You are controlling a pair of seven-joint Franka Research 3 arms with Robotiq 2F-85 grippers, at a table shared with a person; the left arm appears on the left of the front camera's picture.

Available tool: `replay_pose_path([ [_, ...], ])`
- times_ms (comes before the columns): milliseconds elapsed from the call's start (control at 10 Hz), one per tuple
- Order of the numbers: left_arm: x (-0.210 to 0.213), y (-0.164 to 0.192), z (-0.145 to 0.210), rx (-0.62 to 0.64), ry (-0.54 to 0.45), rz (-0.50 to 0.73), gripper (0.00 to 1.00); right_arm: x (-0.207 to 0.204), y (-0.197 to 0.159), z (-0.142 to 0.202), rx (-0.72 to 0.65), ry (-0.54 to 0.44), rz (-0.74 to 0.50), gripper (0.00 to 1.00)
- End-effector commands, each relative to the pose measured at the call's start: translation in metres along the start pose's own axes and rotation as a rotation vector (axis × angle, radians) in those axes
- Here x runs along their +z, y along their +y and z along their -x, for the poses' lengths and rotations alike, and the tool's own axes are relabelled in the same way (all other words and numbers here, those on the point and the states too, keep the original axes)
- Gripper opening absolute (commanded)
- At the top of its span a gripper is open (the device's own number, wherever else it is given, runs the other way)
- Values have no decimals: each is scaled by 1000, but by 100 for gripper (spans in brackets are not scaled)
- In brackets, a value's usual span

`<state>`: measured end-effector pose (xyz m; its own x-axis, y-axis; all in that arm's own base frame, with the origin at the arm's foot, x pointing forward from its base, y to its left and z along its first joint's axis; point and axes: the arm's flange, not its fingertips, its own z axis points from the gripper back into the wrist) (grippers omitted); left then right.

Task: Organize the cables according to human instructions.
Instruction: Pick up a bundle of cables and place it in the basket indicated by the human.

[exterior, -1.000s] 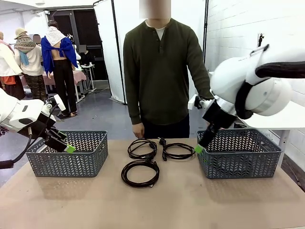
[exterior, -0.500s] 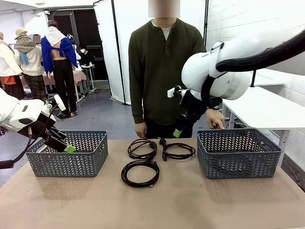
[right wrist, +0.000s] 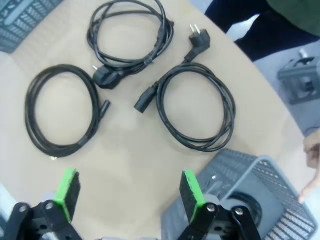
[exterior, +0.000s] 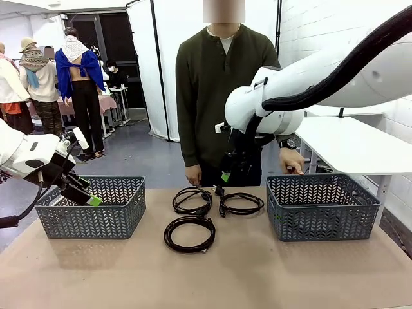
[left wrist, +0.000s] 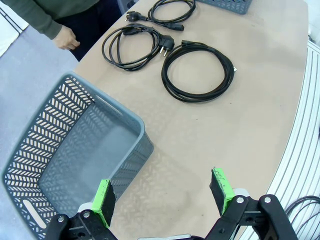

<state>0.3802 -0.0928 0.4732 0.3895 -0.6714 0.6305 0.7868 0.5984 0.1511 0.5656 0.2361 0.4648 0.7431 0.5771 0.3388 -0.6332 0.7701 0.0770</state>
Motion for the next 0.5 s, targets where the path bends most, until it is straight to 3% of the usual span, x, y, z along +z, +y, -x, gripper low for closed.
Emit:
replay_pose_path([
  [0,-1,3,2,5,-6,3,100,7,2,5,19,-6,0,100],
  [400,-1,3,2,5,-6,3,100,7,2,5,19,-6,0,100],
])
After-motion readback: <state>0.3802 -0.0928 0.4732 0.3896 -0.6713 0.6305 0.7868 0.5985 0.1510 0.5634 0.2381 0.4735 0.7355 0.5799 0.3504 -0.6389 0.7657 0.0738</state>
